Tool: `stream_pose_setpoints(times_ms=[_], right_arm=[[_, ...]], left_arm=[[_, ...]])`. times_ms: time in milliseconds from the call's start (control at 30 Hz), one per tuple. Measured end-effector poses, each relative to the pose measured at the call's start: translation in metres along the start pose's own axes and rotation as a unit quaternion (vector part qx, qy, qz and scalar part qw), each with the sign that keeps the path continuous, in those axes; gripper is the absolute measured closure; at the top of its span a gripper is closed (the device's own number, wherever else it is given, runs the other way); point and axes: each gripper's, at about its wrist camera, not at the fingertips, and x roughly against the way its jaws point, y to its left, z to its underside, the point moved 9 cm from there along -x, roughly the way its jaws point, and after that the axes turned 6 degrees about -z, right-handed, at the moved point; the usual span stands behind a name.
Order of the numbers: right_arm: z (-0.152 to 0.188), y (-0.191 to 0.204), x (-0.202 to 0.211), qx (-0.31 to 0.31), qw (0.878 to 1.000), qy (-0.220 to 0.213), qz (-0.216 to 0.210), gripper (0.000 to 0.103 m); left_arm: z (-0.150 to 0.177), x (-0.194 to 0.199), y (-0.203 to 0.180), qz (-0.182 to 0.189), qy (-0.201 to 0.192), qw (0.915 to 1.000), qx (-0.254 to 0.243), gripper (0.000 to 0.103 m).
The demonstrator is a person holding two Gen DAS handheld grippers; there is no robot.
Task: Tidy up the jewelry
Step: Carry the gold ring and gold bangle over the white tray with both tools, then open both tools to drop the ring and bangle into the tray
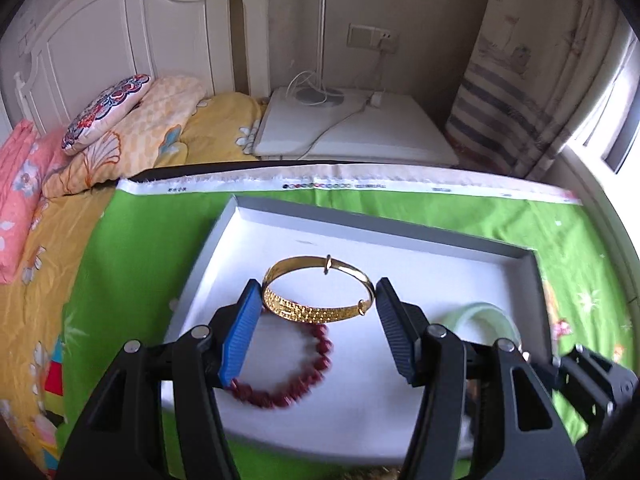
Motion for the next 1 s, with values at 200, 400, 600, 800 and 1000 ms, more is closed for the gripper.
stream_pose_setpoints(times_ms=[200,400,600,800,1000], right_arm=[[-0.004,0.014,-0.032,0.004,1.0,0.026,-0.004,0.059],[-0.008,0.014,-0.012,-0.003,1.0,-0.004,-0.021,0.028],[0.024,0.013,0.065,0.013,0.998,-0.054,-0.022,0.027],[0.085,-0.01,0.138,-0.054,0.987,-0.147,-0.02,0.026],[0.131,-0.023,0.143,-0.116,0.985,-0.121,-0.043,0.026]], left_arm=[[-0.007,-0.017,0.003,0.006,0.011,0.9999,-0.009,0.044],[-0.007,-0.014,0.008,-0.01,-0.011,0.9999,-0.001,0.019],[0.015,0.041,0.052,-0.028,-0.065,0.996,0.055,0.008],[0.09,0.098,0.091,-0.005,-0.081,0.99,0.115,0.002],[0.166,0.124,0.108,0.003,-0.054,0.9908,0.124,0.003]])
